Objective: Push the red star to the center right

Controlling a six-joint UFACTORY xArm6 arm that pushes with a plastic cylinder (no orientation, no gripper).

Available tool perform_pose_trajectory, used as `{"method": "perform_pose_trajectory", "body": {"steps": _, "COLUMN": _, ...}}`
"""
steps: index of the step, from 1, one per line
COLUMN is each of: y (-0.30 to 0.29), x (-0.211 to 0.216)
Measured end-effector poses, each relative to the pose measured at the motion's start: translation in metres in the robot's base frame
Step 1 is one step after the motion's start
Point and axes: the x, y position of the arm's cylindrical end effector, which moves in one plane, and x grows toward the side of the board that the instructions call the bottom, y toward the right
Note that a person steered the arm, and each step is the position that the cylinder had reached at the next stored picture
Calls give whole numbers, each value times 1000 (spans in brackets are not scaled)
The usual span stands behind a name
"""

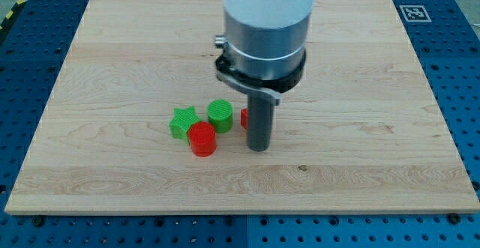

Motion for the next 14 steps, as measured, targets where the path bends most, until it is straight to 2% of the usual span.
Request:
{"method": "perform_pose_trajectory", "body": {"steps": 1, "y": 1, "x": -2}}
{"method": "perform_pose_trajectory", "body": {"steps": 2, "y": -28, "x": 1}}
{"method": "perform_pose_trajectory", "body": {"steps": 3, "y": -54, "x": -10}}
{"method": "perform_pose_trajectory", "body": {"steps": 4, "y": -54, "x": -31}}
{"method": "perform_pose_trajectory", "body": {"steps": 5, "y": -37, "x": -32}}
{"method": "perform_pose_trajectory", "body": {"steps": 7, "y": 45, "x": -16}}
{"method": "perform_pose_trajectory", "body": {"steps": 8, "y": 65, "x": -16}}
{"method": "perform_pose_trajectory", "body": {"steps": 9, "y": 65, "x": -19}}
{"method": "perform_pose_trajectory", "body": {"steps": 14, "y": 58, "x": -96}}
